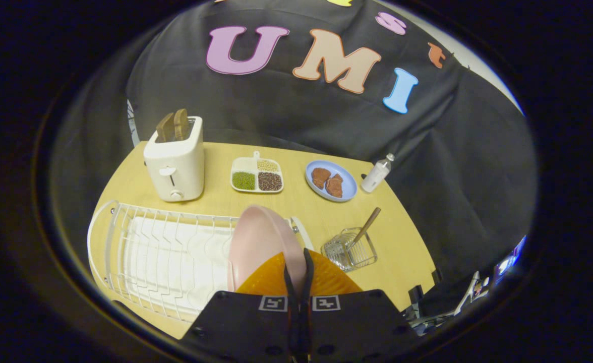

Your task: Take the plate from the dish rack, then take the spoon from the basket and place it into the plate.

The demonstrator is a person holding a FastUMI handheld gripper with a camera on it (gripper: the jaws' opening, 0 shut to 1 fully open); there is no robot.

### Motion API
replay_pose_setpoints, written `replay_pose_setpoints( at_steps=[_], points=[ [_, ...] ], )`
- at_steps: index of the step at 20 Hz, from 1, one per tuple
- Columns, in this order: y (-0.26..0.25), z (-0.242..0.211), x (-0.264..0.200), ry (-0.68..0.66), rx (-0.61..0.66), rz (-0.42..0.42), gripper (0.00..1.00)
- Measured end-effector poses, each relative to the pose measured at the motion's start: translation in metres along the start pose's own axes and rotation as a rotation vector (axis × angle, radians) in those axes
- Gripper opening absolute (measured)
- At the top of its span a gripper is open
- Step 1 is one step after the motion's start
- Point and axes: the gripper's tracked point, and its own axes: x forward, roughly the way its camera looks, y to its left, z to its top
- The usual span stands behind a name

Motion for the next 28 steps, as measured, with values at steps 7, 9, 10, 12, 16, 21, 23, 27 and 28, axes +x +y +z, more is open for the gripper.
replay_pose_setpoints(
  at_steps=[7,9,10,12,16,21,23,27,28],
  points=[
    [0.002,-0.001,-0.001,-0.007,0.002,-0.011,0.04],
    [0.001,-0.003,-0.001,0.001,0.014,-0.009,0.04],
    [0.000,-0.003,-0.002,-0.001,0.021,-0.008,0.04],
    [-0.001,-0.004,-0.002,0.007,0.028,-0.005,0.04],
    [-0.004,-0.006,-0.003,0.004,0.033,-0.003,0.04],
    [-0.005,-0.002,-0.003,0.008,0.050,-0.040,0.04],
    [-0.002,0.001,-0.007,0.011,0.019,-0.057,0.04],
    [0.005,0.008,-0.015,-0.004,-0.039,-0.088,0.04],
    [0.006,0.009,-0.017,-0.002,-0.057,-0.097,0.04]
  ],
)
